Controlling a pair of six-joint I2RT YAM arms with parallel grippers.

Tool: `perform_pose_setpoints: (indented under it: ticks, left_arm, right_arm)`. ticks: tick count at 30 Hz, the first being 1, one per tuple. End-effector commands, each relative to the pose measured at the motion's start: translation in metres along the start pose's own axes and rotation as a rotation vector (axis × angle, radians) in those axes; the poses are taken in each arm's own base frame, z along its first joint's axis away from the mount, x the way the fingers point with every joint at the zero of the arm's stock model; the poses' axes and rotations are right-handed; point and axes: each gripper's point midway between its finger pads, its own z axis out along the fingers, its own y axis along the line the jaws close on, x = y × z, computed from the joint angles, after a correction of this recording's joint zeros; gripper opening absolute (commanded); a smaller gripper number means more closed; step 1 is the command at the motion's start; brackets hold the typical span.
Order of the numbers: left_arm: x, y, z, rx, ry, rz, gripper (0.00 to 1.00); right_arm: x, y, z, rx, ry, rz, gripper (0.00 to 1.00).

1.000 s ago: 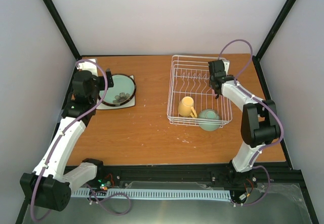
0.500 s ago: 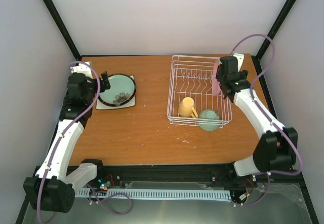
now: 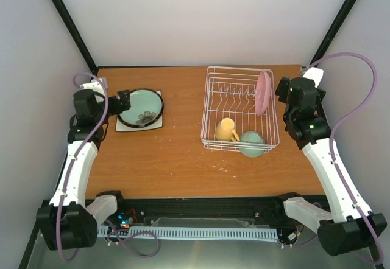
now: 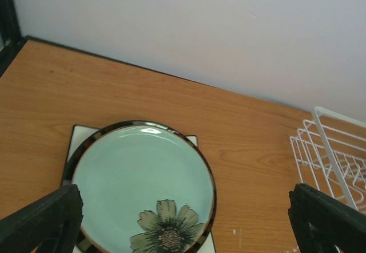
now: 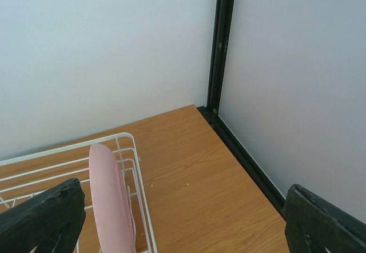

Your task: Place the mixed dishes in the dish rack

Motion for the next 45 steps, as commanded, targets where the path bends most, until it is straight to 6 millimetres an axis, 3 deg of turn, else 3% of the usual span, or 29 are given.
perform_pose_setpoints:
  ticks: [1, 4, 8, 15, 19, 35, 45]
  left_arm:
    - [0.013, 0.020, 0.002, 0.092, 0.072, -0.130, 0.97]
    - [0.025, 0.044, 0.005, 0.139, 0.126, -0.223, 0.87]
    - [0.047, 0.066, 0.018, 0.195, 0.224, -0.317, 0.56]
    - [0.080, 0.086, 0.047, 0.221, 0.369, -0.381, 0.51]
    - [0.102, 0.097, 0.063, 0.220, 0.437, -0.424, 0.42]
    - [0.092, 0.131, 0.098, 0.088, 0.447, -0.336, 0.48]
    - [0.113, 0.122, 0.136, 0.068, 0.572, -0.250, 0.46]
  right_arm:
    - [0.017, -0.009, -0.007, 0.003, 0.051, -0.018, 0.94]
    - [0.024, -0.004, -0.013, -0.055, 0.074, -0.003, 0.92]
    - [0.035, 0.018, -0.016, -0.182, 0.132, -0.024, 0.75]
    - [0.049, 0.041, -0.016, -0.297, 0.198, -0.019, 0.72]
    - [0.051, 0.052, -0.017, -0.353, 0.212, 0.002, 0.72]
    - [0.046, 0.072, -0.011, -0.430, 0.208, 0.012, 0.73]
    - [0.039, 0.074, -0.008, -0.425, 0.188, -0.012, 0.73]
